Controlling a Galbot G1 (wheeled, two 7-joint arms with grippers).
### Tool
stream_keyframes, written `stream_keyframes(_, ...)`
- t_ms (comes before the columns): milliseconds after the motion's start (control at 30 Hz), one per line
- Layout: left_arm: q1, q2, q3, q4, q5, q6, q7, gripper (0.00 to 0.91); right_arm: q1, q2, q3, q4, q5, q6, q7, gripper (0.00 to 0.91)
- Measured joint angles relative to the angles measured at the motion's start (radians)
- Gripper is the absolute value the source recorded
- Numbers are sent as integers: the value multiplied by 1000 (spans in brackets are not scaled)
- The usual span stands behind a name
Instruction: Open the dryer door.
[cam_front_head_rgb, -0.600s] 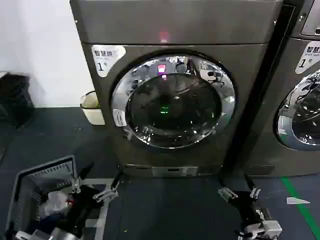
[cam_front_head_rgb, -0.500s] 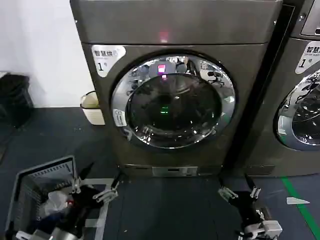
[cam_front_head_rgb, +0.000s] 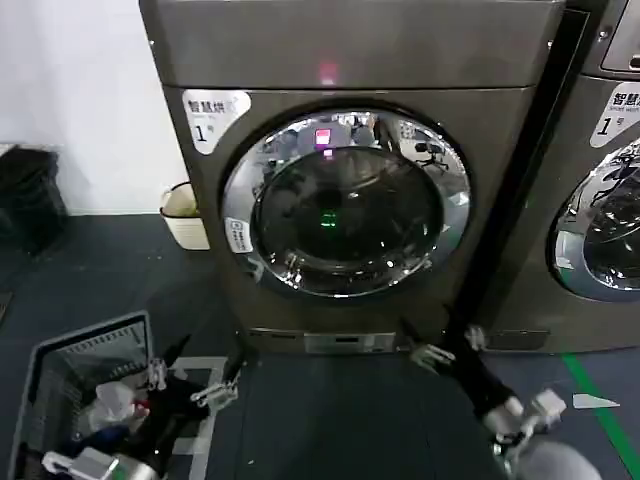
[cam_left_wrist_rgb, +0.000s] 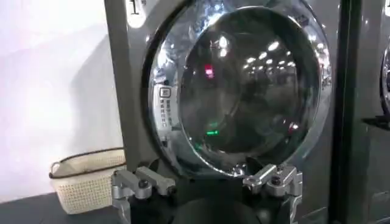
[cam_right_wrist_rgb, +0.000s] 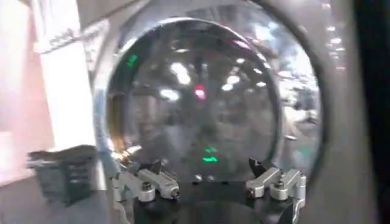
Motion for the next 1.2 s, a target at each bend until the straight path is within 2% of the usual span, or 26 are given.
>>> stream_keyframes(200, 0, -4, 0, 3, -10, -16, 11, 907, 143, -99, -130, -76, 15, -8, -61, 907)
stream_keyframes(400, 1, -9, -1, 7, -4, -40, 20, 907, 317, -120, -285, -173, 13, -7, -59, 907)
stream_keyframes(600, 8, -11, -8, 7, -8, -44, 33, 907, 451, -99, -403, -276, 13, -24, -57, 907)
stream_keyframes(900, 16, -12, -5, -1, -24, -31, 59, 907, 583, -53, -519, -391, -33, -22, -35, 907)
stream_keyframes(1033, 18, -15, -3, -6, -49, -43, 58, 907, 642, -25, -563, -440, -37, -14, -37, 907)
stream_keyframes(1200, 29, -16, 0, -9, -52, -59, 65, 907, 710, 20, -616, -498, -82, 5, -45, 907)
